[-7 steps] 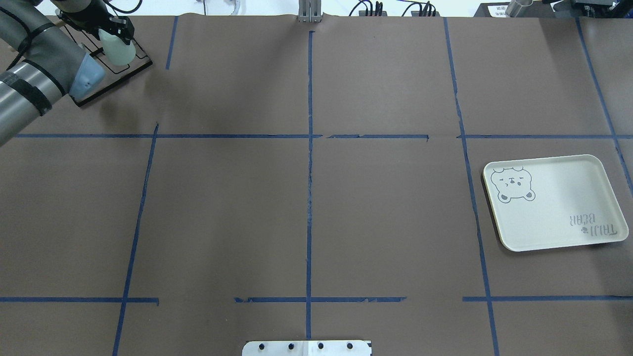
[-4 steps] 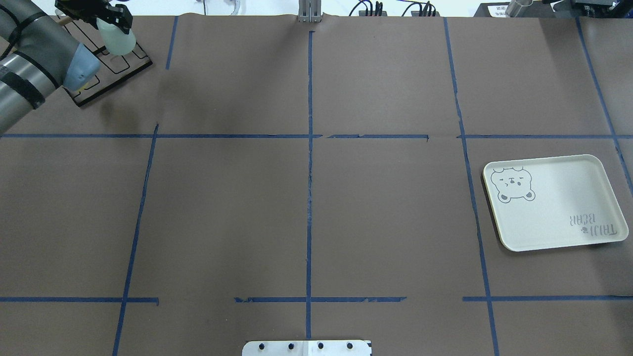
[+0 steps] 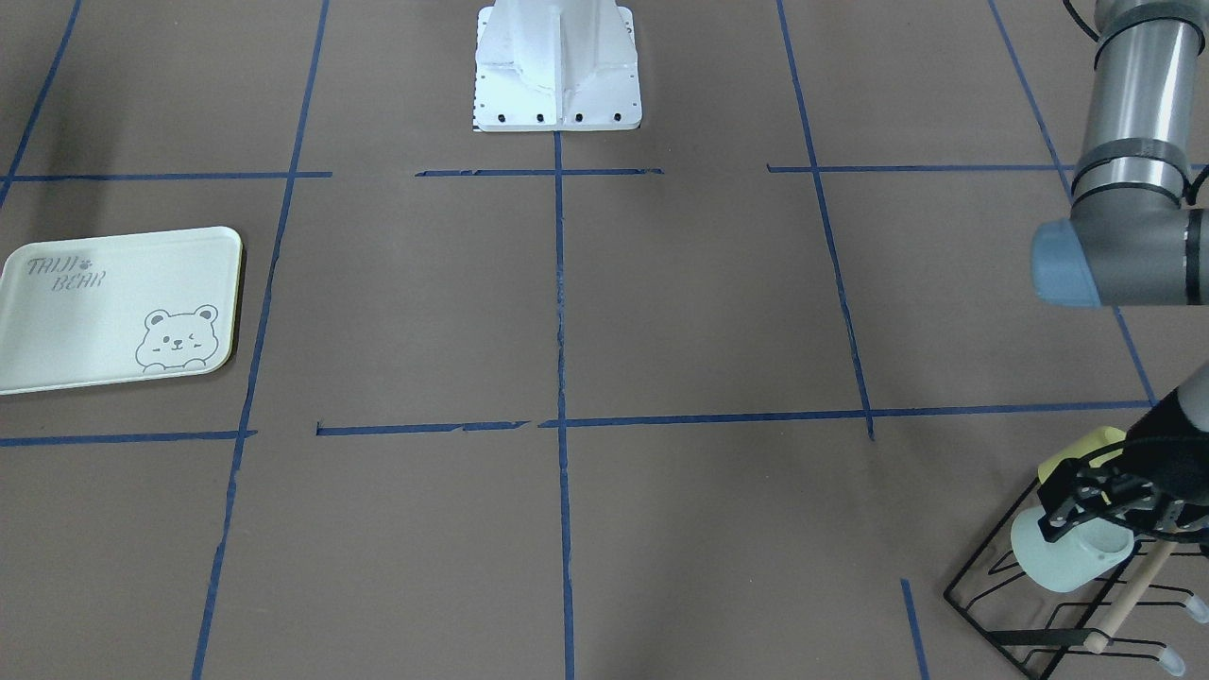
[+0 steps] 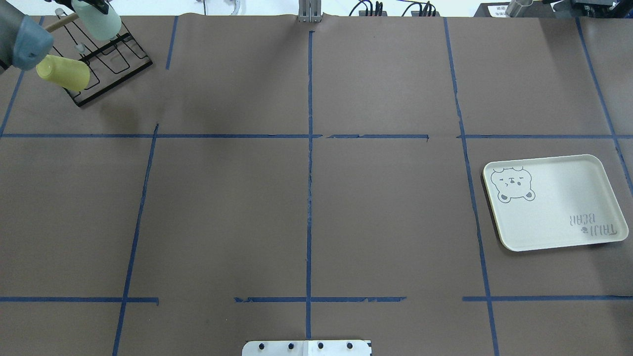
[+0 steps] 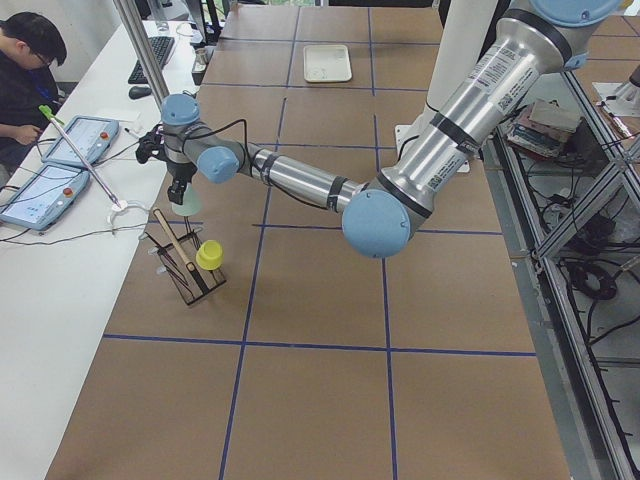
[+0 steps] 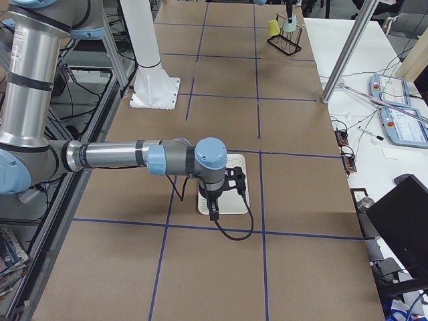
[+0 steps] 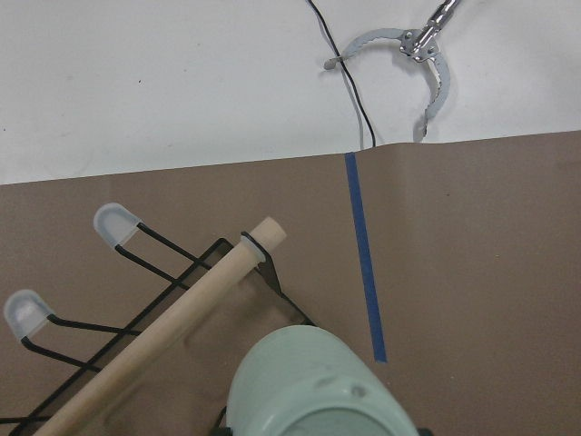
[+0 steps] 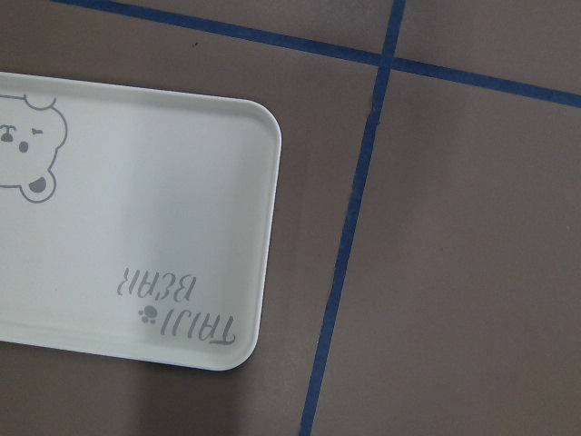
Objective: Left arm grabs green cup and hands to right arm on tray
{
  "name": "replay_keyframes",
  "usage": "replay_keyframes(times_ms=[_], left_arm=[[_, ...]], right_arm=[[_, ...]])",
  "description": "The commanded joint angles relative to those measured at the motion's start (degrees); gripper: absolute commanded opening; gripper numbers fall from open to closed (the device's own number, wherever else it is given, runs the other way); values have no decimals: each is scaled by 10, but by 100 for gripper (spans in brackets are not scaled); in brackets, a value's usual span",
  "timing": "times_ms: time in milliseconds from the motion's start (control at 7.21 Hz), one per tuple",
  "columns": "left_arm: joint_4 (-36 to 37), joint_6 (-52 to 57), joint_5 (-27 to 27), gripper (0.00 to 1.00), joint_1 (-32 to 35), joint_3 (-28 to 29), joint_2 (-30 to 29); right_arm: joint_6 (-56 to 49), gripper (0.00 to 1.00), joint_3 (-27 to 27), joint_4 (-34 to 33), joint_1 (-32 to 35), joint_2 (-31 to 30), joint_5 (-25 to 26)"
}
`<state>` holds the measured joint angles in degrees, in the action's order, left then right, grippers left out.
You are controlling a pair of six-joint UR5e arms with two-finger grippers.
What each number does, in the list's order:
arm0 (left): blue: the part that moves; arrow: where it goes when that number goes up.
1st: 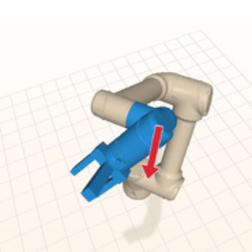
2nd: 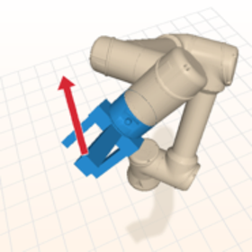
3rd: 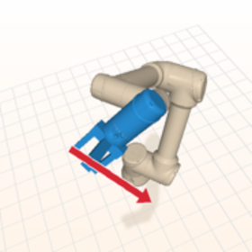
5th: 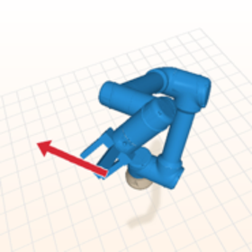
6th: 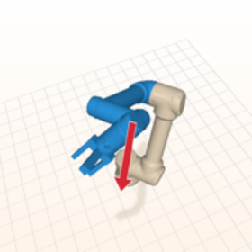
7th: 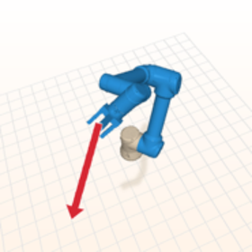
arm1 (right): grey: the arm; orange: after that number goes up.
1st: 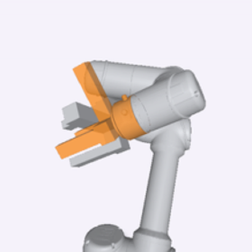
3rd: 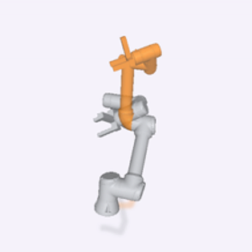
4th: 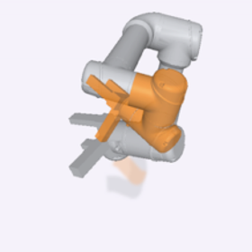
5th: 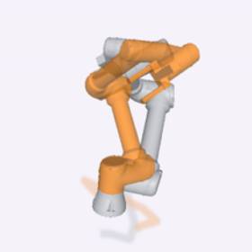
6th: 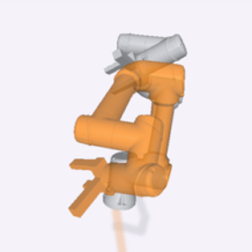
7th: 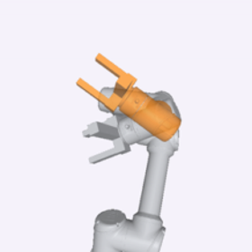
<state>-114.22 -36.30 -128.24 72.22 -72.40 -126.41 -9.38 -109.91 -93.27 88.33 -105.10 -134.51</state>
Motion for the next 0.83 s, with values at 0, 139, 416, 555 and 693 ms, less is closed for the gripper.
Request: replay_keyframes(times_ms=[0,139,416,555,693], left_arm=[[-7,-127,-30,36,2,-65,19],[-19,-178,-27,36,-14,-95,40],[-114,-298,-9,36,-58,-119,68],[-169,-356,26,36,-92,-126,88],[-216,-415,59,36,-129,-135,95]], right_arm=[[34,100,-2,7,-1,6,-4],[88,100,1,48,-2,10,-26],[232,100,1,168,-12,13,-73],[319,100,0,240,-35,14,-78],[436,100,1,337,-72,18,-77]])
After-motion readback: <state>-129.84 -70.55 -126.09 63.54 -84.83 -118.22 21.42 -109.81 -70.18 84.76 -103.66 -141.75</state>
